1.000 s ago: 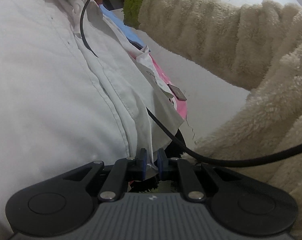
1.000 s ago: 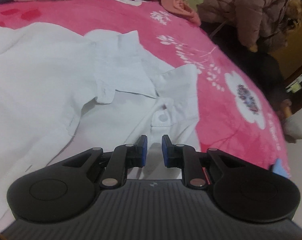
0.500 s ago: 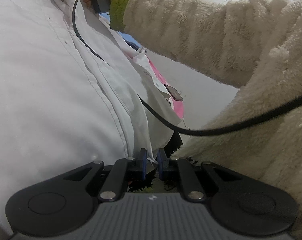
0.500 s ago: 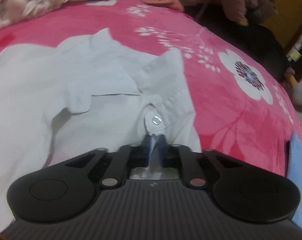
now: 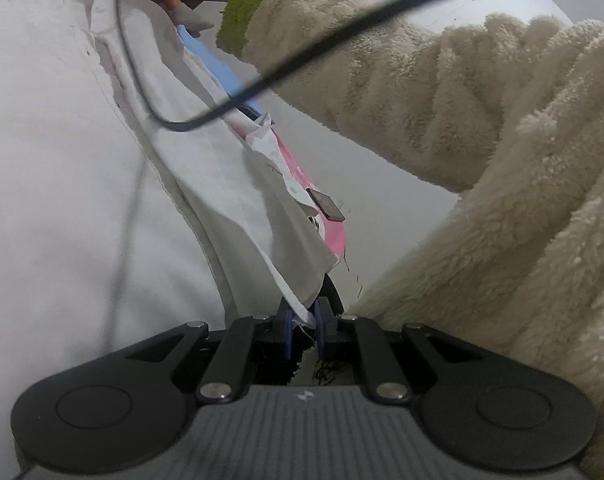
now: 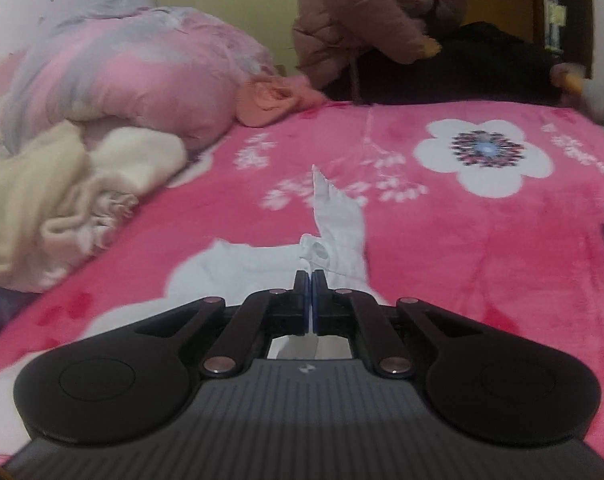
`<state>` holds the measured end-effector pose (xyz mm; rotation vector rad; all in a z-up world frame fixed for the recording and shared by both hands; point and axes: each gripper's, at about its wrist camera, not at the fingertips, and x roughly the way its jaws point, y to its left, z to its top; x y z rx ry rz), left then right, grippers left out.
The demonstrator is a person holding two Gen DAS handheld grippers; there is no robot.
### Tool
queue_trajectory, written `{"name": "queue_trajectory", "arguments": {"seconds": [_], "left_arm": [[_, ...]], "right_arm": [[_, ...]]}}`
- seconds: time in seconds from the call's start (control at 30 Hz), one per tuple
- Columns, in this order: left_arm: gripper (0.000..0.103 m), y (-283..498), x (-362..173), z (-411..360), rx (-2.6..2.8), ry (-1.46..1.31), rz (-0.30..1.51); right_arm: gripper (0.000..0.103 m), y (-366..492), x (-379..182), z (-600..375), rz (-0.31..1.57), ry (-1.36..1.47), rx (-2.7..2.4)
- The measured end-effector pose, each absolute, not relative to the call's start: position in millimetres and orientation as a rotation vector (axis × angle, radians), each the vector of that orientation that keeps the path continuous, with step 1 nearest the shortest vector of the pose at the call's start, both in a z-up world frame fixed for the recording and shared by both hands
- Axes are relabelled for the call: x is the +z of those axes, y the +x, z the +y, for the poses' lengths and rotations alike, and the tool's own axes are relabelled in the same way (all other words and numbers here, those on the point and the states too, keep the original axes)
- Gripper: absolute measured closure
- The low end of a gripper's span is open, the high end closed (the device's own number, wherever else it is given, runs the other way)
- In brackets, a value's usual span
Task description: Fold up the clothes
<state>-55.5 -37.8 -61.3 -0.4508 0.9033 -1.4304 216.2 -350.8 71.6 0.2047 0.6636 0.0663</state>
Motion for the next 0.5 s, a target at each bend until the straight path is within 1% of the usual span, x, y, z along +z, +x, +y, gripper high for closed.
{"name": "queue_trajectory", "arguments": {"seconds": [0.27,0.5], "left_arm": [[0.092,-52,-65,-37,-1.429,-0.473,0.897],[0.092,-51,-70,-22,-1.437,-0.491,0.905]], "right_arm": [[0.103,242,51,-299,0.738,0.041,0.122],[0.103,253,37,-279,0.781,-0.028,0.150]]}}
